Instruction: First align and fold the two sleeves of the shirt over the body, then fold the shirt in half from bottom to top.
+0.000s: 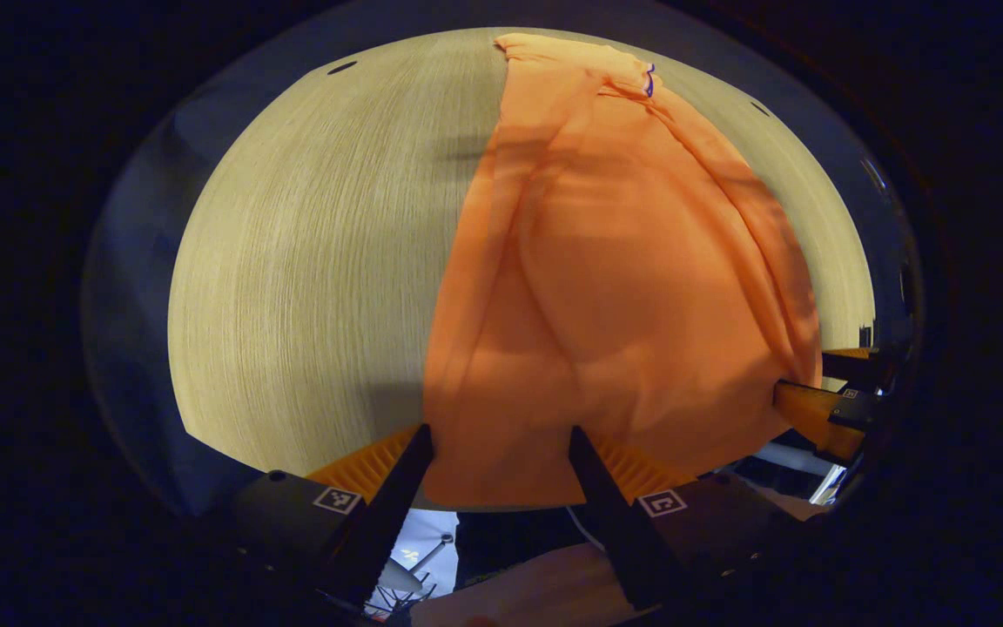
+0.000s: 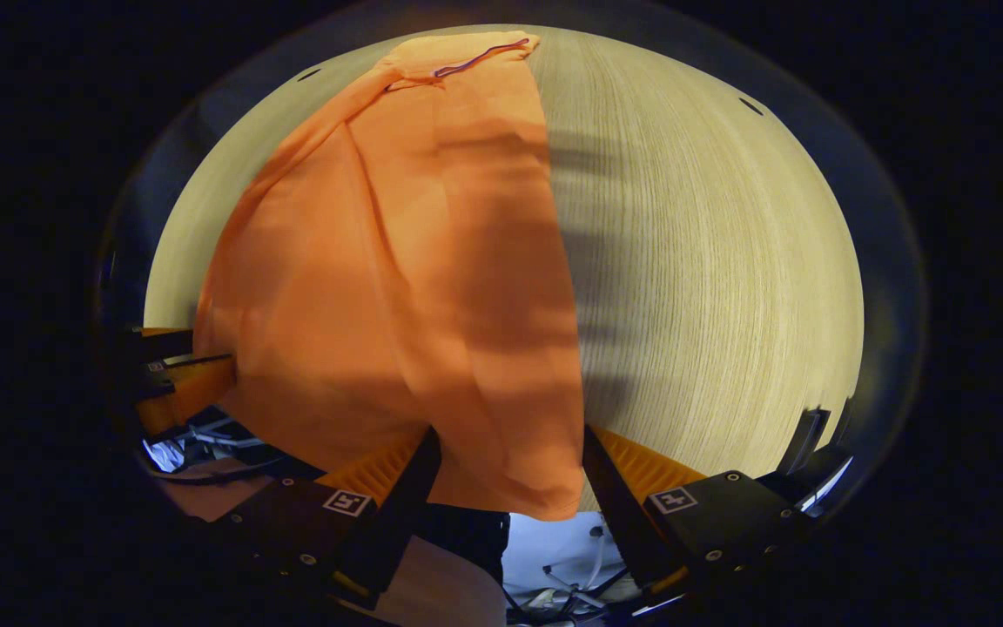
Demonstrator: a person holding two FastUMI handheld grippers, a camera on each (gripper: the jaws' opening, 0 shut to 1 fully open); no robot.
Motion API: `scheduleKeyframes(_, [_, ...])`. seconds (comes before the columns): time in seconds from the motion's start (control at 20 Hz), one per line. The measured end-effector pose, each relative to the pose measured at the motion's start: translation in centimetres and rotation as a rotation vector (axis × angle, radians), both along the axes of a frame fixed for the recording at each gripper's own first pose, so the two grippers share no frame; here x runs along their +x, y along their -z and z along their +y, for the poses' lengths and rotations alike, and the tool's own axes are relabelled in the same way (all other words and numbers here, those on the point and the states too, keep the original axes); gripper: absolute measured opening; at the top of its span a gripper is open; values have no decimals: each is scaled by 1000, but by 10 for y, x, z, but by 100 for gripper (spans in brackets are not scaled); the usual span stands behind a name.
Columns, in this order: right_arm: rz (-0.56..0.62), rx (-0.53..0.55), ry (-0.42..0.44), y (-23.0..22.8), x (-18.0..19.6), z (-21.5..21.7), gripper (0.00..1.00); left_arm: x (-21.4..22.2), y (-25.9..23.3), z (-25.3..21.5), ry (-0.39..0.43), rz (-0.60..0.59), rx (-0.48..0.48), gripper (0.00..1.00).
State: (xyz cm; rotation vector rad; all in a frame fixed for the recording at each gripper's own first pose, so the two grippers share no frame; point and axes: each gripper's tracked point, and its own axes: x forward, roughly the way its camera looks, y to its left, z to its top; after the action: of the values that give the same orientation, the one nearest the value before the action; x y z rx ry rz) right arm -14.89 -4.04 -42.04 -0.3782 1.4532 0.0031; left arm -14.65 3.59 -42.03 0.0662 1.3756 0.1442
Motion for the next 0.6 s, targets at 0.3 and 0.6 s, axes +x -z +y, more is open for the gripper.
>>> scheduleKeyframes(0.3, [-19,15,0,0,1,1,66,3,1,-3,7,-50,-12,66])
scheduleKeyframes(0.6, [-57,65,-31,1,-2,10,0,7,-1,-8,24,-121,-81,1])
